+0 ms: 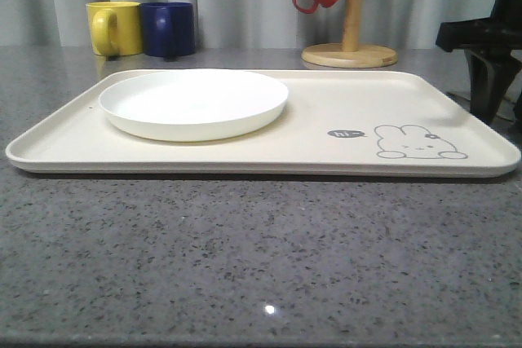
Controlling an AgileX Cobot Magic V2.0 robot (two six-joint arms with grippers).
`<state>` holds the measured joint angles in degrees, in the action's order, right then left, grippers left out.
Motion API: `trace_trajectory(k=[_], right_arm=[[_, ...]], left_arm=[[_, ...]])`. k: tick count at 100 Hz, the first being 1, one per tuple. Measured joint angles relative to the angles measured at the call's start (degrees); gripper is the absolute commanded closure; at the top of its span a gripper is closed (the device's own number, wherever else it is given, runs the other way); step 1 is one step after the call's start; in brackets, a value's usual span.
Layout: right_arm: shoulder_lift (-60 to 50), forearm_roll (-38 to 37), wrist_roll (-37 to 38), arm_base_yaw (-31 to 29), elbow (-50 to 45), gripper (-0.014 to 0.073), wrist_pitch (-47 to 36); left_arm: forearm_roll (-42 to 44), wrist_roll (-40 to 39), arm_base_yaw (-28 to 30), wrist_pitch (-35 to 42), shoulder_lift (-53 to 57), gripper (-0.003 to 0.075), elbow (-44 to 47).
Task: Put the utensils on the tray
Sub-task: 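Grasp the fork with the right gripper and lift it onto the tray, then lower the fork onto the tray beside the plate and release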
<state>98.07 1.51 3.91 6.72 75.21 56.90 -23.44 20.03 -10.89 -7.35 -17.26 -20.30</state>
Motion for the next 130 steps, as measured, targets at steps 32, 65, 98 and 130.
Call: trace_trajectory(k=[32, 65, 98, 130], right_arm=[[0.51, -0.11, 0.00, 0.00, 0.46, 0.0546, -0.01], [-0.08, -0.11, 1.91, 0.00, 0.46, 0.0648, 0.62], [-8.79, -0.11, 10.59, 4.91, 0.46, 0.0648, 0.76], [-6.67, 0.01, 19.07, 15.82, 1.51, 0.0648, -3.73]], left_arm=[[0.00, 0.00, 0.00, 0.00, 0.00, 0.0738, 0.00], [0.00, 0.00, 0.00, 0.00, 0.00, 0.0738, 0.00], [0.00, 0.00, 0.00, 0.00, 0.00, 0.0738, 0.00], [0.00, 0.00, 0.00, 0.00, 0.00, 0.0738, 0.00]])
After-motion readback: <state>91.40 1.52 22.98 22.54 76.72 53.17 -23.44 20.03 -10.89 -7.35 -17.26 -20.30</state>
